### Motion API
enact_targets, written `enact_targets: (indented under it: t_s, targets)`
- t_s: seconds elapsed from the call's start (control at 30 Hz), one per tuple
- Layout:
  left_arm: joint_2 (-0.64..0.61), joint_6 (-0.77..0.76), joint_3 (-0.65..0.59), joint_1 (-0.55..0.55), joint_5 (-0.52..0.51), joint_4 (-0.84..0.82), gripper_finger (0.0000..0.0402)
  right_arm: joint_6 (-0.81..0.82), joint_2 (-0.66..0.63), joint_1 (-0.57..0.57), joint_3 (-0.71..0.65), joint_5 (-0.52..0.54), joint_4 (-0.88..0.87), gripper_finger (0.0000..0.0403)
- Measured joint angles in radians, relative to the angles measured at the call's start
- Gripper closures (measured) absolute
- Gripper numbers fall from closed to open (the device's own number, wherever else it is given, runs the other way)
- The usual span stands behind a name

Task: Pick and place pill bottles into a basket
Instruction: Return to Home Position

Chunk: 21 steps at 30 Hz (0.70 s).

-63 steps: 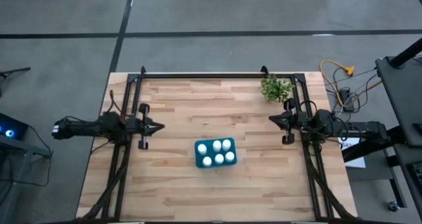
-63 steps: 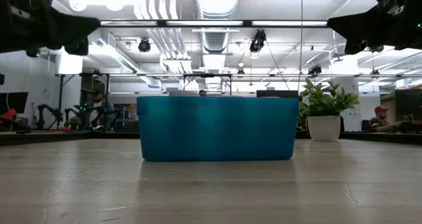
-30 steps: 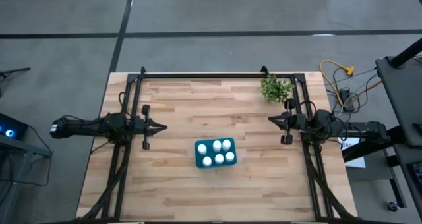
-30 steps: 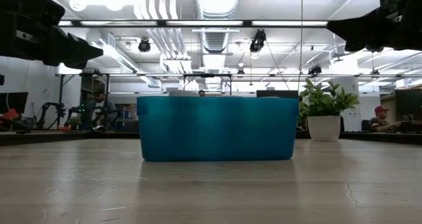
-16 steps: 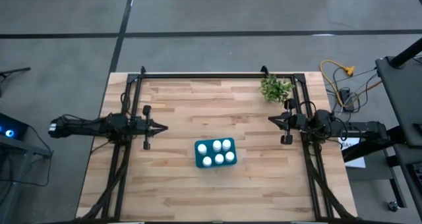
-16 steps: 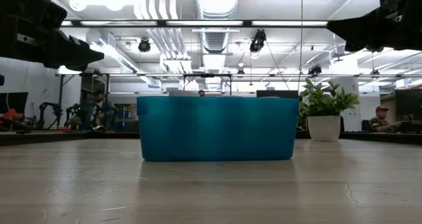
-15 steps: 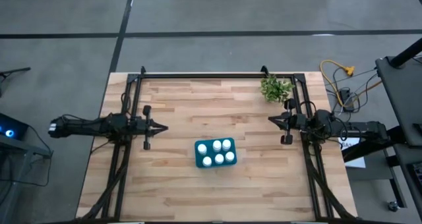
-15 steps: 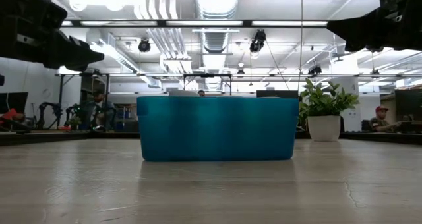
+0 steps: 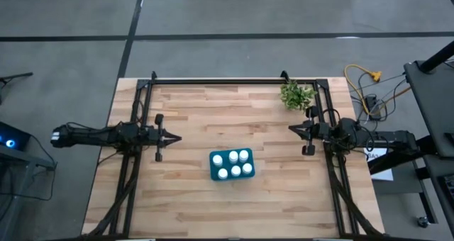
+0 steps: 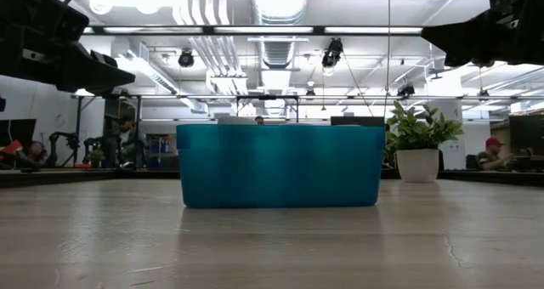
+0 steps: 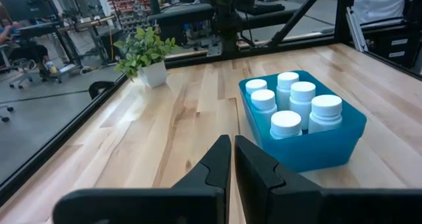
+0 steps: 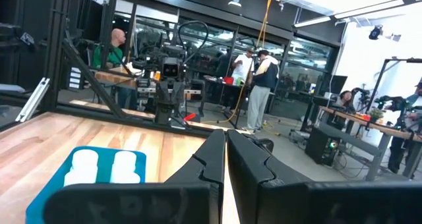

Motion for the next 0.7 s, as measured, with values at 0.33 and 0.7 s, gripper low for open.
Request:
enact_targets:
  t_s: [0.33, 0.7]
  targets:
    - [0.017, 0.000, 0.000, 0.000, 0.000, 0.000, 0.0398, 0.000, 0.000, 0.000, 0.000, 0.000, 0.000, 0.0394]
    - [0.019, 0.000, 0.000, 0.000, 0.000, 0.001, 0.0398, 0.000, 0.000, 0.000, 0.000, 0.000, 0.000, 0.0394]
